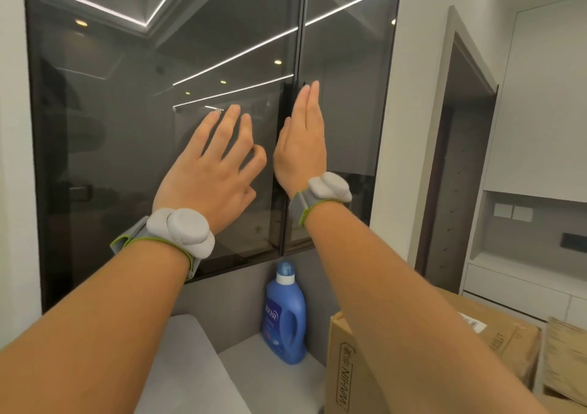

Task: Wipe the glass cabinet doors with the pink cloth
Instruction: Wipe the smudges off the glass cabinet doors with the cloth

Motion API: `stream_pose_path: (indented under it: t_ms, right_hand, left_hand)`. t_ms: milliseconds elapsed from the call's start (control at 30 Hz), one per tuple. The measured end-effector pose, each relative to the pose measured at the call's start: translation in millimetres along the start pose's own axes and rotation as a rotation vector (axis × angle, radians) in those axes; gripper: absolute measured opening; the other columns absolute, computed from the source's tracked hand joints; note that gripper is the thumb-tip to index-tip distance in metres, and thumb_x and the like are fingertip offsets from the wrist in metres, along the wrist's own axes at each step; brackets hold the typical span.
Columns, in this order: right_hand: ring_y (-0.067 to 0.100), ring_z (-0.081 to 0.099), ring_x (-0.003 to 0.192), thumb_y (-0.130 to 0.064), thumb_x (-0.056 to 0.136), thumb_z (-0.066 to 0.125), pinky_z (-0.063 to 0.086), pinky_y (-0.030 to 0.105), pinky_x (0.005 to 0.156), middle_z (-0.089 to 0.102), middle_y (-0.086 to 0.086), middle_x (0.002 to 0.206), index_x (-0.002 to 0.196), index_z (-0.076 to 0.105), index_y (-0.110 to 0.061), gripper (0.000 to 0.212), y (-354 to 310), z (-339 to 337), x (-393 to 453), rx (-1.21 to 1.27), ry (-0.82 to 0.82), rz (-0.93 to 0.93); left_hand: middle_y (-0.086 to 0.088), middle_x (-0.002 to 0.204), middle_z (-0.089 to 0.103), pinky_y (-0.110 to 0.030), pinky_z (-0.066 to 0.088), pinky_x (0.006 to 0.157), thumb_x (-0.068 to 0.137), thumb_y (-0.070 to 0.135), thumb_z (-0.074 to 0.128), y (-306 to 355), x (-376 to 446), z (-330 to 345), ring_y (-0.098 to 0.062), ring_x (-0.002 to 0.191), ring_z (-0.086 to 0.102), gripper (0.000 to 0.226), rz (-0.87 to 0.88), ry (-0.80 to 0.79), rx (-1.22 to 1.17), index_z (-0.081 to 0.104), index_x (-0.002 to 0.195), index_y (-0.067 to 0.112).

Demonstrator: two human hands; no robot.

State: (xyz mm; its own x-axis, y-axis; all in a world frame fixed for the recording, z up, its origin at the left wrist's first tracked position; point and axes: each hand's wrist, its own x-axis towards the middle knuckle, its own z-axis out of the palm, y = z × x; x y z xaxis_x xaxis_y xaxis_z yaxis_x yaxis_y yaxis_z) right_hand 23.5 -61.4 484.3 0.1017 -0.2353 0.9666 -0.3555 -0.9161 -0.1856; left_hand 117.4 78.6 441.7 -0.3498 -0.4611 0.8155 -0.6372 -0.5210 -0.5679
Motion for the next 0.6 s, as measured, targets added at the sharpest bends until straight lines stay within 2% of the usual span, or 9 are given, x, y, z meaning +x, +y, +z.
stream_pose_path:
  t_ms: [100, 200, 267, 433, 600]
  right_hand:
    - [0.026, 0.01, 0.161, -0.024, 0.11, 0.036, 0.015, 0.038, 0.131, 0.006, 0.014, 0.173, 0.163, 0.009, -0.005, 0.062, 3, 7, -19, 0.134, 0.049, 0.141]
    - [0.022, 0.004, 0.161, -0.032, 0.111, 0.031, 0.008, 0.033, 0.132, 0.008, 0.007, 0.174, 0.164, 0.004, -0.009, 0.064, 11, 11, -36, 0.108, -0.025, 0.163]
    - [0.023, 0.007, 0.161, -0.034, 0.11, 0.031, 0.009, 0.03, 0.13, 0.01, 0.008, 0.173, 0.163, 0.004, -0.007, 0.065, 12, 11, -50, 0.031, -0.038, 0.129]
    - [0.027, 0.031, 0.151, -0.043, 0.107, 0.031, 0.035, 0.04, 0.116, 0.017, 0.008, 0.172, 0.164, 0.007, -0.007, 0.071, 3, 18, -91, -0.145, -0.005, 0.171]
    - [0.027, 0.039, 0.14, -0.046, 0.106, 0.026, 0.04, 0.04, 0.11, 0.028, 0.008, 0.167, 0.163, 0.01, -0.008, 0.071, 7, 20, -106, -0.191, -0.022, 0.175]
  left_hand:
    - [-0.032, 0.16, 0.032, -0.061, 0.018, 0.128, 0.1, 0.029, 0.042, 1, -1, -2, -0.052, 0.153, 0.023, 0.045, 0.001, 0.004, -0.009, 0.046, 0.138, 0.004]
    - [-0.032, 0.161, 0.032, -0.061, 0.018, 0.128, 0.101, 0.03, 0.04, 2, 0, -1, -0.051, 0.154, 0.023, 0.045, 0.006, -0.015, 0.01, 0.045, 0.139, 0.005]
    - [-0.032, 0.161, 0.031, -0.061, 0.017, 0.128, 0.102, 0.029, 0.039, 2, 0, -1, -0.052, 0.154, 0.022, 0.045, 0.009, -0.002, 0.002, 0.043, 0.139, 0.005]
    - [-0.032, 0.161, 0.03, -0.061, 0.014, 0.129, 0.102, 0.029, 0.039, 1, -2, 2, -0.052, 0.154, 0.02, 0.045, -0.007, -0.003, -0.01, 0.043, 0.139, 0.005]
    - [-0.033, 0.161, 0.03, -0.061, 0.013, 0.129, 0.101, 0.028, 0.041, 1, -1, 2, -0.052, 0.154, 0.02, 0.044, -0.002, 0.009, -0.024, 0.045, 0.137, 0.004]
